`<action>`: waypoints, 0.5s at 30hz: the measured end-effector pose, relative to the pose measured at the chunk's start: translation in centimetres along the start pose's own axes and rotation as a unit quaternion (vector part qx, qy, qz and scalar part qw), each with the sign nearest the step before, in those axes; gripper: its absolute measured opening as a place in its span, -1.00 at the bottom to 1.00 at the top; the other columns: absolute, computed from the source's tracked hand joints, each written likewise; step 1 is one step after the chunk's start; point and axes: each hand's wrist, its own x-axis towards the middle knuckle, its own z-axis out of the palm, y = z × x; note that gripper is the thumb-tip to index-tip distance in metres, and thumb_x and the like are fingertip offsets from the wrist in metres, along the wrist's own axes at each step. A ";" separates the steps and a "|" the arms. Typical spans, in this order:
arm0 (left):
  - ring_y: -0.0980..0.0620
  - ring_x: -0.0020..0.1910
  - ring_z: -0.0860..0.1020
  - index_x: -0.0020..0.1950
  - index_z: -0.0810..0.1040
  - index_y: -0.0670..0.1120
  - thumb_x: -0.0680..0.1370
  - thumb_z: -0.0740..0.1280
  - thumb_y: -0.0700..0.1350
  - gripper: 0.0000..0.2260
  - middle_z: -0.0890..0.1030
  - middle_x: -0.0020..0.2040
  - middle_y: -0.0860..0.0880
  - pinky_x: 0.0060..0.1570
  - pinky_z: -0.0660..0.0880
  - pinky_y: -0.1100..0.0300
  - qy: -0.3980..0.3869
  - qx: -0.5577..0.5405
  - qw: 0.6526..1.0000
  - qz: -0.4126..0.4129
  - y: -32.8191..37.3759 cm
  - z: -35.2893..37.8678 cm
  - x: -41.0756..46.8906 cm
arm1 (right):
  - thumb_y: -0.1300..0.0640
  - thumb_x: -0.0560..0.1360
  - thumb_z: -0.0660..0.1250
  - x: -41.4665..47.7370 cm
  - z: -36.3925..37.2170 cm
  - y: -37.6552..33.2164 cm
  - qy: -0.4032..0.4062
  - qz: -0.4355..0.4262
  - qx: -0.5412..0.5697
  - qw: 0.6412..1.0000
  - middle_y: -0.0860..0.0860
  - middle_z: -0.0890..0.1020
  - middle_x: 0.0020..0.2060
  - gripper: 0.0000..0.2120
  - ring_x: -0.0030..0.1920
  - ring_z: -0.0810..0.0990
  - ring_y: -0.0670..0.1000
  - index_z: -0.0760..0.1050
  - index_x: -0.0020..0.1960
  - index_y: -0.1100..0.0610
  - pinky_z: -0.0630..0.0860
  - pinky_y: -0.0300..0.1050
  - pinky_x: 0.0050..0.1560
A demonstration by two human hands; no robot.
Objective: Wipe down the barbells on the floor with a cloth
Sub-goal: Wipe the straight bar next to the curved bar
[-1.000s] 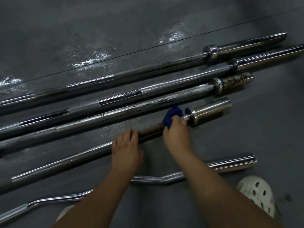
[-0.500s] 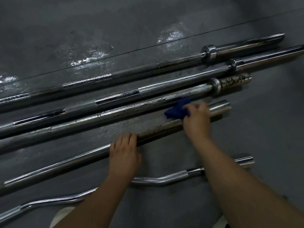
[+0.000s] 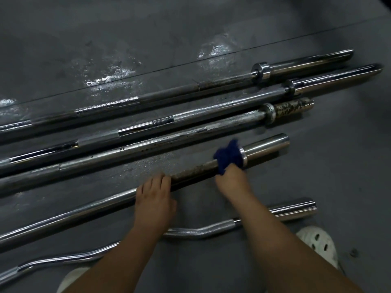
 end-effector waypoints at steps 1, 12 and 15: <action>-0.13 0.04 0.51 0.17 0.52 -0.08 0.27 0.44 -0.15 -0.54 0.53 0.17 -0.09 0.03 0.43 -0.04 0.002 -0.002 1.000 -0.002 0.1 0.0 -0.1 | 0.13 0.45 0.34 0.1 -0.1 -0.2 -0.007 0.029 0.077 0.997 0.13 0.59 0.00 -0.87 -0.08 0.61 0.14 0.49 -0.02 0.12 0.61 0.09 -0.03; -0.14 0.18 0.48 0.26 0.49 -0.10 0.28 0.33 -0.04 -0.46 0.51 0.26 -0.11 0.15 0.43 -0.06 -0.006 -0.008 1.000 0.014 -0.3 0.0 -0.5 | 0.15 0.42 0.36 -0.9 1.6 -2.1 0.090 -0.208 -0.074 0.971 0.08 0.47 0.12 -0.73 0.09 0.50 0.13 0.56 0.12 0.09 0.52 0.02 0.08; -0.13 0.18 0.48 0.28 0.49 -0.11 0.27 0.38 -0.03 -0.42 0.51 0.26 -0.11 0.16 0.43 -0.06 -0.008 -0.015 1.000 0.004 0.0 0.1 -0.9 | 0.21 0.40 0.37 -1.0 1.9 -1.8 0.181 -0.171 -0.101 0.963 0.12 0.49 0.15 -0.72 0.15 0.42 0.18 0.58 0.11 0.12 0.45 0.04 0.15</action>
